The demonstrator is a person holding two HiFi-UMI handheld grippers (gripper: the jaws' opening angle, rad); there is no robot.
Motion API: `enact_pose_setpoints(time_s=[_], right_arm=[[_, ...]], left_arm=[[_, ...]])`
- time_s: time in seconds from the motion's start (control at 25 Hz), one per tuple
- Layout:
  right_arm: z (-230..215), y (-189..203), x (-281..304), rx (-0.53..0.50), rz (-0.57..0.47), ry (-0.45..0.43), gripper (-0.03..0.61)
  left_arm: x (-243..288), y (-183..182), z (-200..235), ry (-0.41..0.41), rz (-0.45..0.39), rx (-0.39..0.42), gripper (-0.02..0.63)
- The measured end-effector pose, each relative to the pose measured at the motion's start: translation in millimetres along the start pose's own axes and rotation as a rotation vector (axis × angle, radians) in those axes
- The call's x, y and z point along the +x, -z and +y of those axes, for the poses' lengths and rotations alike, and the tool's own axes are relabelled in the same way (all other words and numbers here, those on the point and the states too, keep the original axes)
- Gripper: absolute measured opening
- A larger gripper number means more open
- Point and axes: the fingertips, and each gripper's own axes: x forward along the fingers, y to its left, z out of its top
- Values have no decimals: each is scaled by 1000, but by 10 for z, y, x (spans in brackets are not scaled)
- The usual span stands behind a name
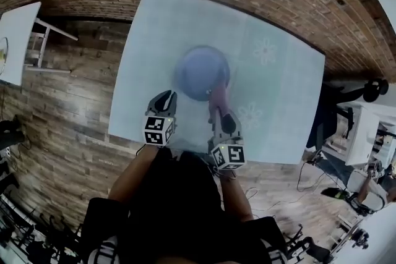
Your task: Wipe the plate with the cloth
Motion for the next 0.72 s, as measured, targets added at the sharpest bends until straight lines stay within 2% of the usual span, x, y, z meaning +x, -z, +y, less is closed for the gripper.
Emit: enact_pose_setpoints(time_s=[0.2, 0.28, 0.36, 0.44, 0.56, 0.72], right_arm=[[-151, 130, 253, -23, 57, -110, 71], [-215, 182, 330, -39, 78, -140, 71], [-274, 230, 391, -42, 91, -154, 71], [-326, 275, 426, -36, 97, -159, 71], [-363, 363, 441, -32, 103, -159, 71], [-351, 463, 458, -19, 107, -167, 71]], left_arm=[[441, 296, 70, -71, 78, -82, 47], [596, 433, 85, -87, 107, -121, 68], [730, 594, 125, -102, 147, -156, 140], [841, 746, 181, -123, 192, -187, 178], [972, 881, 291, -154, 220, -225, 187], [1141, 950, 350, -156, 237, -239, 187]])
